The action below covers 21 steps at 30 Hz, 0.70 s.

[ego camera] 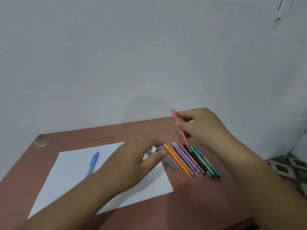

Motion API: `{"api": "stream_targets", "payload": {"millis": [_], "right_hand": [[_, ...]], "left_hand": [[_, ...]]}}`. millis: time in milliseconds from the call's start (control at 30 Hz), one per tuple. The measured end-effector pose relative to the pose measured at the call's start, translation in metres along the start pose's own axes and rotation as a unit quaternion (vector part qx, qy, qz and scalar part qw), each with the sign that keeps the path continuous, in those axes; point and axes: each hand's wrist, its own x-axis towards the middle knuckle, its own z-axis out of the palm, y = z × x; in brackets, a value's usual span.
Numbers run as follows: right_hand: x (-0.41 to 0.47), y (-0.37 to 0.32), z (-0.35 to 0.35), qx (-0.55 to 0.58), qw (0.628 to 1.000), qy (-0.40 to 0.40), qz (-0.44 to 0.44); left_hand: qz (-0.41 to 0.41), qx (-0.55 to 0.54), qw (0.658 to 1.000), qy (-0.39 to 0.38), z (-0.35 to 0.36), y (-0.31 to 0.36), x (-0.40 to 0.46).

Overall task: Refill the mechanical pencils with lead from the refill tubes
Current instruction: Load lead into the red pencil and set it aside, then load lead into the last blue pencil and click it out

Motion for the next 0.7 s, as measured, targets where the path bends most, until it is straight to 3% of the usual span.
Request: {"api": "stream_targets", "payload": {"millis": [100, 267, 467, 700], "right_hand": [[-0.009, 0.039, -0.018, -0.132, 0.991, 0.008, 0.033], [-0.027, 0.086, -0.02, -0.199, 0.974, -0.016, 0.106], [-0.033, 0.107, -0.015, -0.191, 0.977, -0.007, 0.094], [-0.034, 0.114, -0.007, -0.198, 0.978, -0.01, 0.058]], "left_hand": [[0.015, -0.003, 0.998, -0.055, 0.027, 0.027, 0.011], [0.057, 0.091, 0.989, -0.099, 0.072, 0.048, 0.031], [0.072, 0.155, 0.979, -0.112, 0.1, 0.049, 0.047], [0.083, 0.155, 0.977, -0.12, 0.102, 0.048, 0.048]]}}
